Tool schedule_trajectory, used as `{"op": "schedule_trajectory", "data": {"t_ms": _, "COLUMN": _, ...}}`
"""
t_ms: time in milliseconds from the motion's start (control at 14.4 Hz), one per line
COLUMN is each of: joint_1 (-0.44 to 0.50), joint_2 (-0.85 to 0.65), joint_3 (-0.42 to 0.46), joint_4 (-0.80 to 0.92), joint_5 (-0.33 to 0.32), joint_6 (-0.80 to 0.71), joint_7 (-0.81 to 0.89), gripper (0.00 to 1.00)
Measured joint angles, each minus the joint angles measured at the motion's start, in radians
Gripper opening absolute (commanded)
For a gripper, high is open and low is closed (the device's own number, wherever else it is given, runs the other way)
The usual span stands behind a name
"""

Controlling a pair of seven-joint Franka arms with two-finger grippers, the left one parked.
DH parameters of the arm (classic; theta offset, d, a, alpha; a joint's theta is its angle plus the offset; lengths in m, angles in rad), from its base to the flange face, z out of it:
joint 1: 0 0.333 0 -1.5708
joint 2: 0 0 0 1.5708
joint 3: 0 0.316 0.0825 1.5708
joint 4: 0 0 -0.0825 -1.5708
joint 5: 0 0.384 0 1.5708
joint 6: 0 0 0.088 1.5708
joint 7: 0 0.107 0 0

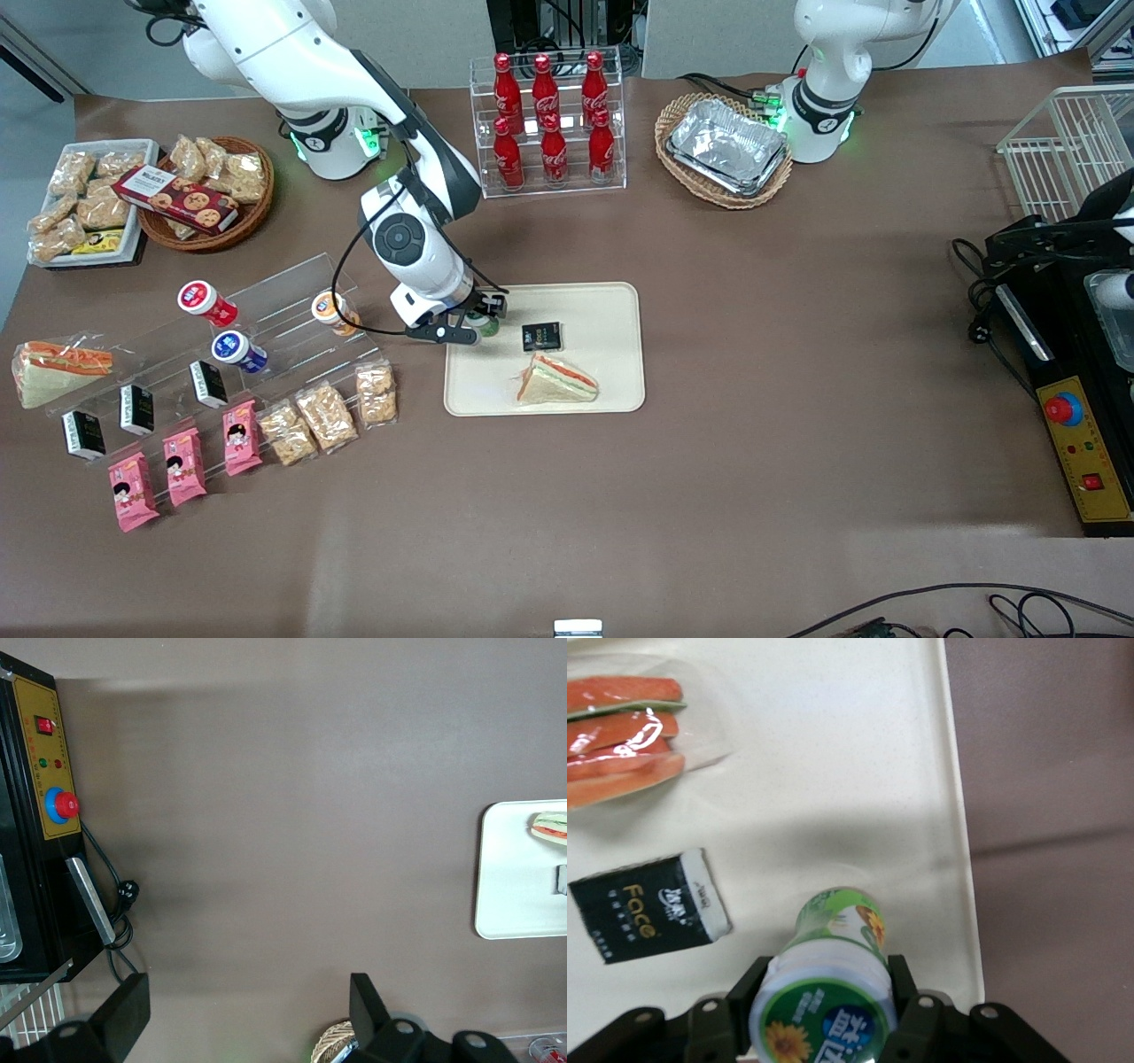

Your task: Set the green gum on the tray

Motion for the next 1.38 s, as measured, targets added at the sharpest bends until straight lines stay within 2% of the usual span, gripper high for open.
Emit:
{"op": "schedule_trajectory", "data": {"t_ms": 69, "joint_1": 0.000, "joint_2": 0.007, "joint_3": -0.001, "joint_4": 0.000, "joint_5": 0.000, "joint_6": 0.007, "joint_7": 0.000, "gripper": 0.87}}
{"op": "schedule_trajectory", "data": {"t_ms": 138, "joint_1": 0.000, "joint_2": 0.011, "joint_3": -0.001, "joint_4": 0.000, "joint_5": 0.000, "joint_6": 0.010, "joint_7": 0.000, "gripper": 0.98}}
{"op": "schedule_trajectory", "data": {"t_ms": 485, "joint_1": -0.003, "joint_2": 0.010, "joint_3": -0.009, "joint_4": 0.011, "joint_5": 0.000, "joint_6": 0.011, "joint_7": 0.001, "gripper": 0.99}}
{"op": "schedule_trajectory", "data": {"t_ms": 692, "joint_1": -0.012, "joint_2": -0.023, "joint_3": -0.051, "joint_4": 0.037, "joint_5": -0.010, "joint_6": -0.023, "joint_7": -0.013, "gripper": 0.99}}
{"op": "schedule_trajectory", "data": {"t_ms": 831, "joint_1": -0.052, "joint_2": -0.071, "joint_3": -0.096, "joint_4": 0.081, "joint_5": -0.042, "joint_6": -0.136, "joint_7": -0.099, "gripper": 0.99}}
{"op": "schedule_trajectory", "data": {"t_ms": 969, "joint_1": -0.126, "joint_2": -0.124, "joint_3": -0.121, "joint_4": 0.145, "joint_5": -0.047, "joint_6": -0.282, "joint_7": -0.211, "gripper": 0.99}}
{"op": "schedule_trajectory", "data": {"t_ms": 1385, "joint_1": -0.348, "joint_2": -0.246, "joint_3": -0.131, "joint_4": 0.364, "joint_5": -0.051, "joint_6": -0.705, "joint_7": -0.429, "gripper": 1.00}}
